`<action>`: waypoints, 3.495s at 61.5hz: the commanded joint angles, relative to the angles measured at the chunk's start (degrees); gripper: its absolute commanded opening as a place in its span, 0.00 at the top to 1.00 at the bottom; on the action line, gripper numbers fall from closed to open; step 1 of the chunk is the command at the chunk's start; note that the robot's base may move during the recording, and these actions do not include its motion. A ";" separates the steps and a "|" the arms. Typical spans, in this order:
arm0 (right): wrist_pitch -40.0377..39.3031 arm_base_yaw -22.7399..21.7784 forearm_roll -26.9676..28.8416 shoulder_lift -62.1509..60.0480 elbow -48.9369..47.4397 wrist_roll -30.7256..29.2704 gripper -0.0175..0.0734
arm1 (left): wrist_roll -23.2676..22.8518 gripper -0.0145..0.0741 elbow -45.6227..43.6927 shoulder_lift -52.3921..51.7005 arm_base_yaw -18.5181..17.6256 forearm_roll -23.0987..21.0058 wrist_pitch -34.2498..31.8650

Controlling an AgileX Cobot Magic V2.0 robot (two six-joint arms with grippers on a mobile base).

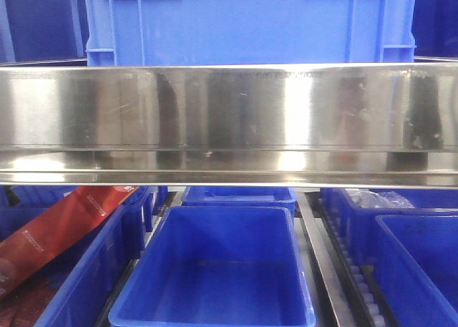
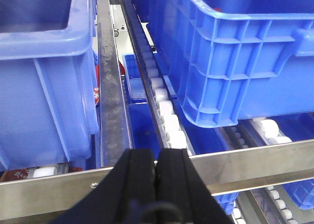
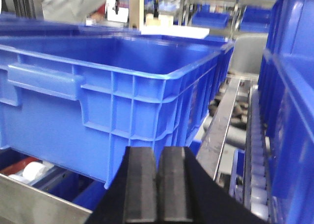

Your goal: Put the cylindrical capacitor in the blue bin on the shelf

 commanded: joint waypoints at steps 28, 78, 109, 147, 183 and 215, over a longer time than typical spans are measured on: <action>-2.16 -0.31 -0.59 -1.52 0.68 -0.06 0.98 | -0.38 0.96 0.12 -0.38 0.04 -0.44 -1.38; -2.16 -0.31 -0.48 -1.52 0.68 -0.06 0.98 | -0.38 0.96 28.52 -23.19 8.38 3.04 -28.89; -2.21 -0.31 -0.48 -1.56 0.68 -0.06 0.98 | -0.38 0.96 50.70 -34.07 8.52 2.92 -39.64; -2.21 -0.31 -0.48 -1.56 0.68 -0.06 0.98 | -0.38 0.96 50.70 -34.07 8.51 2.92 -40.84; -2.18 -8.00 -0.70 -3.72 2.81 -0.06 0.98 | -0.38 0.96 50.70 -34.07 8.51 2.92 -40.84; -9.31 -23.63 -1.25 -21.51 27.11 3.00 0.98 | -0.38 0.96 50.70 -34.07 8.51 2.92 -40.84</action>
